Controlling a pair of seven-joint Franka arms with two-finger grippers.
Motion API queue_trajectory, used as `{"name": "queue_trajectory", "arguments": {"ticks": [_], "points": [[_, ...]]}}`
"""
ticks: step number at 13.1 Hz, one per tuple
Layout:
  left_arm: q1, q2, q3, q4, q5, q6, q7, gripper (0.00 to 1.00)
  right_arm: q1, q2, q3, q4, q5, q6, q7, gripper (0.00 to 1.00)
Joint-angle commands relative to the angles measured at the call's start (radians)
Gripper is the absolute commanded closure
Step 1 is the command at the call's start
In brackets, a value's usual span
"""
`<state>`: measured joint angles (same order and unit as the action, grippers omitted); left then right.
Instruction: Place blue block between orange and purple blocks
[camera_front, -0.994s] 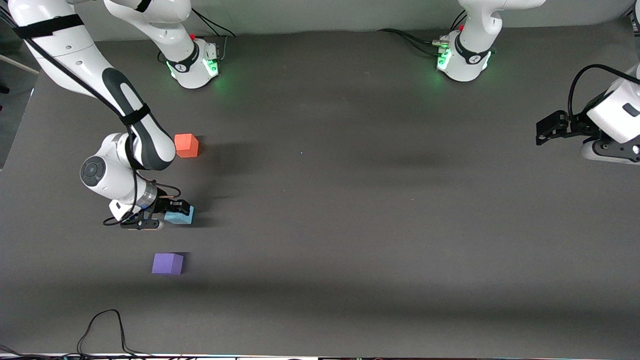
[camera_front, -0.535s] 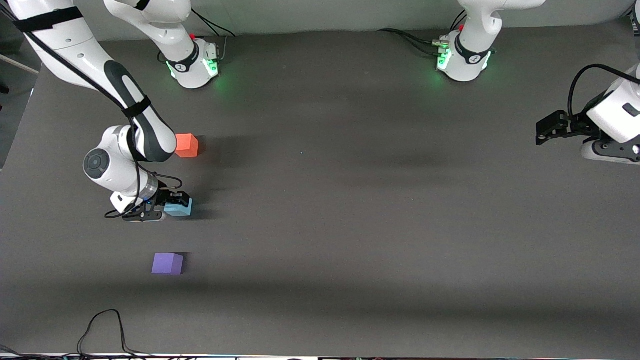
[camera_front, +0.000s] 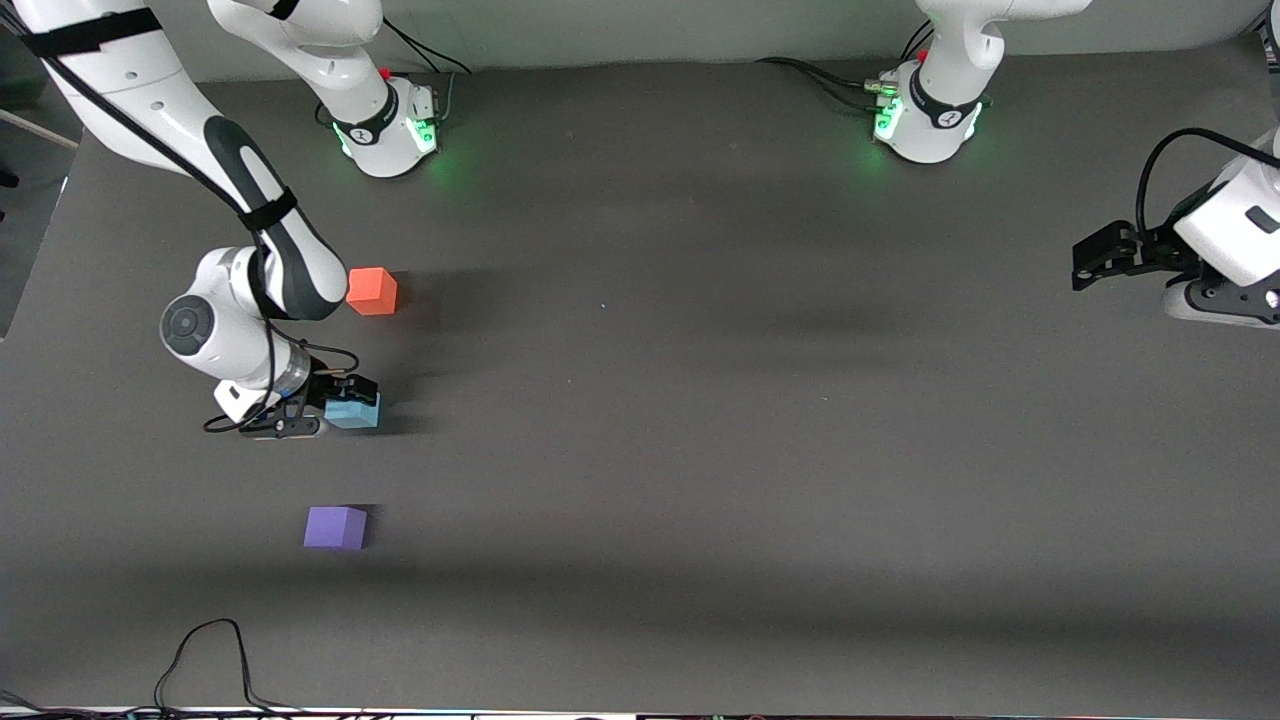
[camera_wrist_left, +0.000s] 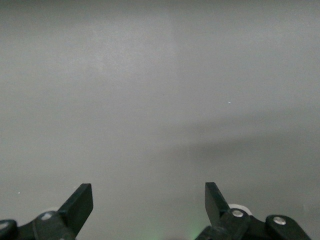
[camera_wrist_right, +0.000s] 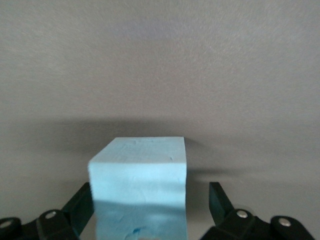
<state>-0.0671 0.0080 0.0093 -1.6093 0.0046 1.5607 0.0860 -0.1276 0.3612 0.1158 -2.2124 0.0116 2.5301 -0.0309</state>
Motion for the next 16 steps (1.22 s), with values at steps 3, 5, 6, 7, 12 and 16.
{"name": "queue_trajectory", "arguments": {"ticks": [3,5,6,7,12,16], "points": [[-0.005,0.003,0.008,0.022,-0.009,-0.016,0.011,0.0,0.048,-0.286,-0.002,0.086,-0.018,-0.302,-0.014,0.0],[-0.005,0.003,0.008,0.022,-0.009,-0.016,0.011,0.0,0.048,-0.356,-0.001,0.176,-0.015,-0.477,-0.018,0.0],[-0.005,0.003,0.008,0.022,-0.009,-0.016,0.011,0.0,0.051,-0.381,0.002,0.251,-0.013,-0.578,-0.017,0.0],[-0.005,0.003,0.008,0.022,-0.011,-0.016,0.011,0.0,0.06,-0.404,0.001,0.319,-0.003,-0.672,-0.015,0.0],[-0.005,0.001,0.008,0.022,-0.009,-0.016,0.009,0.0,0.277,-0.427,-0.201,0.568,0.041,-0.968,0.0,0.0],[-0.005,0.001,0.008,0.022,-0.009,-0.016,0.009,0.0,0.356,-0.423,-0.275,0.563,0.041,-0.981,0.0,0.0]]}}
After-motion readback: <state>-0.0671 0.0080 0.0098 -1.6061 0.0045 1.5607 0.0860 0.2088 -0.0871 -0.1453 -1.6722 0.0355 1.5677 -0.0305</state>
